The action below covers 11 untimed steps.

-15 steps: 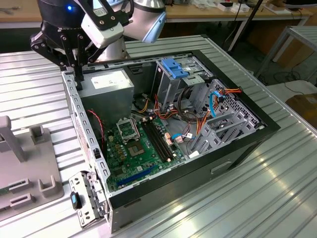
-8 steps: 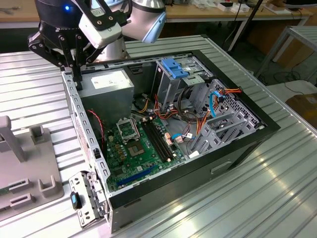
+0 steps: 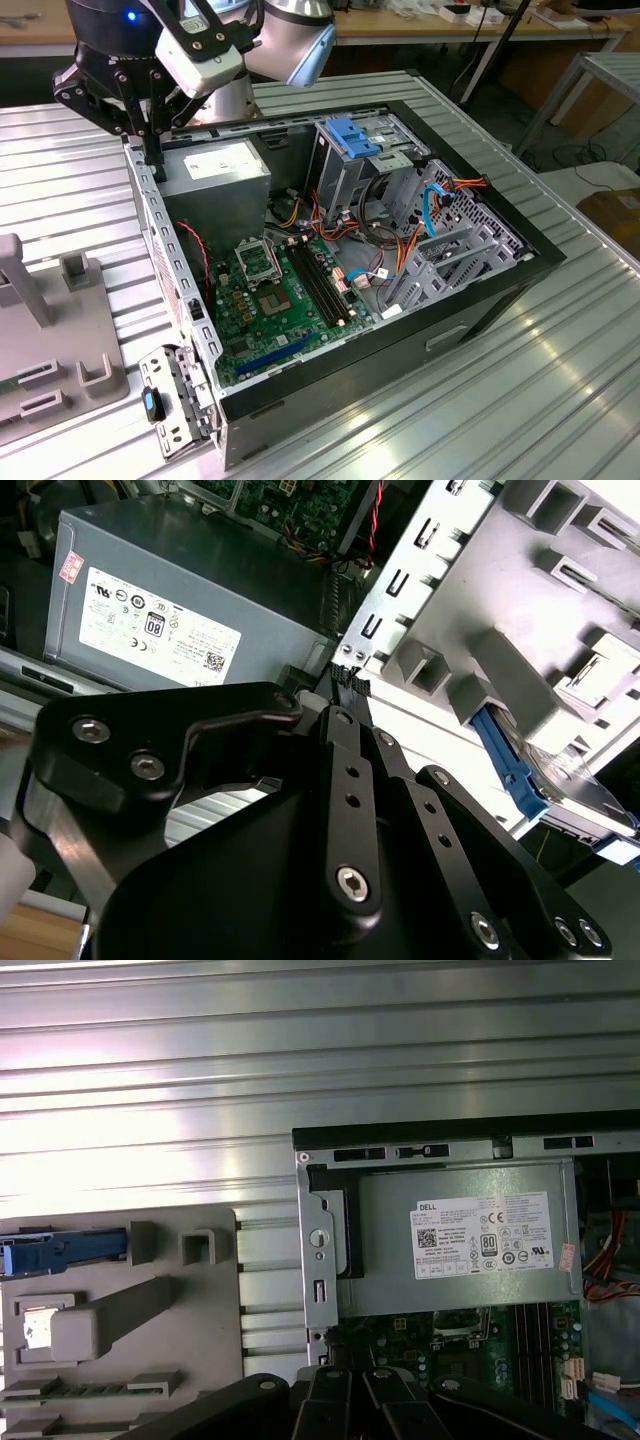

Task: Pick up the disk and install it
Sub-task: 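Reach for the disk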

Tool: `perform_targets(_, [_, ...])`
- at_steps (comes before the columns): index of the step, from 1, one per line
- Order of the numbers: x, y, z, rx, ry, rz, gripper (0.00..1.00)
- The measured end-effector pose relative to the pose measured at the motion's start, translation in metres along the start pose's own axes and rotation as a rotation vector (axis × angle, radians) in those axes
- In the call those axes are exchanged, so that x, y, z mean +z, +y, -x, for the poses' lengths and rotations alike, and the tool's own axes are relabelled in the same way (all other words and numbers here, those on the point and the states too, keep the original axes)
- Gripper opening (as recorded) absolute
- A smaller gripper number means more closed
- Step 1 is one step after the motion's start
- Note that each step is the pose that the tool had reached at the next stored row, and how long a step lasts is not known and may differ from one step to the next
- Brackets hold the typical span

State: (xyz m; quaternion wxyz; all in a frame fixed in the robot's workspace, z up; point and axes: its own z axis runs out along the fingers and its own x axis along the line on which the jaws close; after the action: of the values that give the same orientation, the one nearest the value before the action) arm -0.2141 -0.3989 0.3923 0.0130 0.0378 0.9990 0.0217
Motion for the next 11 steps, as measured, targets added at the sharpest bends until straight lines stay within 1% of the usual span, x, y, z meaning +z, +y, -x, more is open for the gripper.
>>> perform_targets(8, [0.0, 0.0, -0.0003, 0.0, 0.0, 0.0, 0.11])
perform_targets(10, [0.0, -0.0002, -0.0025, 0.0, 0.0, 0.0, 0.11])
perform_targets(11, [-0.0001, -0.0004, -0.0058, 0.0, 0.0, 0.0, 0.11])
